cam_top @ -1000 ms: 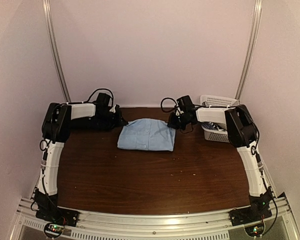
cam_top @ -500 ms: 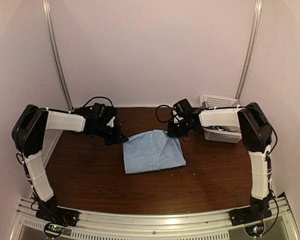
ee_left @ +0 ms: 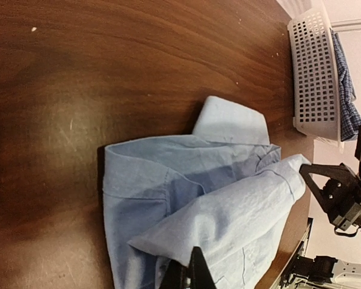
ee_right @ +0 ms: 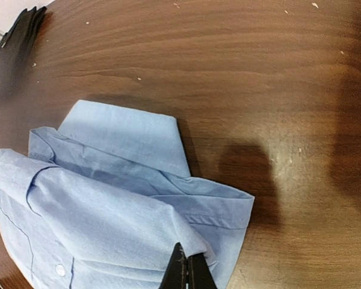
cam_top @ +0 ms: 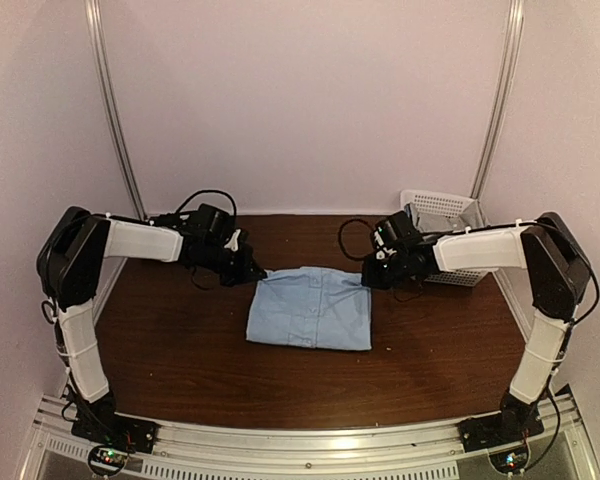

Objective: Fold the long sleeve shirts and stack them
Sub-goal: Fold the 2/3-rectangle-folded shirt at the center of the board, then smooth out the square-folded shirt at the center of the board, then turn over the square folded shirt at the center of the board, then adjust the square-folded shirt at the center of the board.

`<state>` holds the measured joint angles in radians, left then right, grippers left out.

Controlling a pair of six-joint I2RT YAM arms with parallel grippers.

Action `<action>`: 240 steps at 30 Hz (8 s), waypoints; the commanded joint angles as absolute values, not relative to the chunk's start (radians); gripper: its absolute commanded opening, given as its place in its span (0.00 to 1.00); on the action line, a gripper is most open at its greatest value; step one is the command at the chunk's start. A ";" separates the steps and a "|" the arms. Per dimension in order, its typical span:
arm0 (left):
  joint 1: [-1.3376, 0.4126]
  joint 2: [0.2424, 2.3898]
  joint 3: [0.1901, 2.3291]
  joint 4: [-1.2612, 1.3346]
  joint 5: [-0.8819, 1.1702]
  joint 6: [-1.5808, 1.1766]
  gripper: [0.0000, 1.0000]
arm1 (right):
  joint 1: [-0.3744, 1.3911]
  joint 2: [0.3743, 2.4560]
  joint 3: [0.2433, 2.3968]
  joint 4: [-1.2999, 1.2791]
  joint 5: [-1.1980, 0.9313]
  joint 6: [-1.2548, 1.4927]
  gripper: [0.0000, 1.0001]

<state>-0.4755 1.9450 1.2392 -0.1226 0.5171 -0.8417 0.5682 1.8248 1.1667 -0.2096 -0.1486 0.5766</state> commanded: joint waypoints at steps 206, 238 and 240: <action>-0.657 1.552 1.022 -0.476 0.120 -0.744 0.53 | 0.661 1.740 1.173 -0.318 0.007 0.449 0.57; -0.521 1.933 1.314 -0.388 0.282 -0.593 0.06 | 0.677 1.972 1.399 -0.323 -0.135 0.438 0.04; -0.533 1.914 1.322 -0.398 0.269 -0.589 0.00 | 0.677 1.948 1.395 -0.333 -0.124 0.438 0.00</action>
<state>-0.5106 1.9469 1.2907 -0.4236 0.2550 -0.6098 0.6693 2.0018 1.3739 -0.3054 -0.1421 0.4450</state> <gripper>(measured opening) 0.037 0.019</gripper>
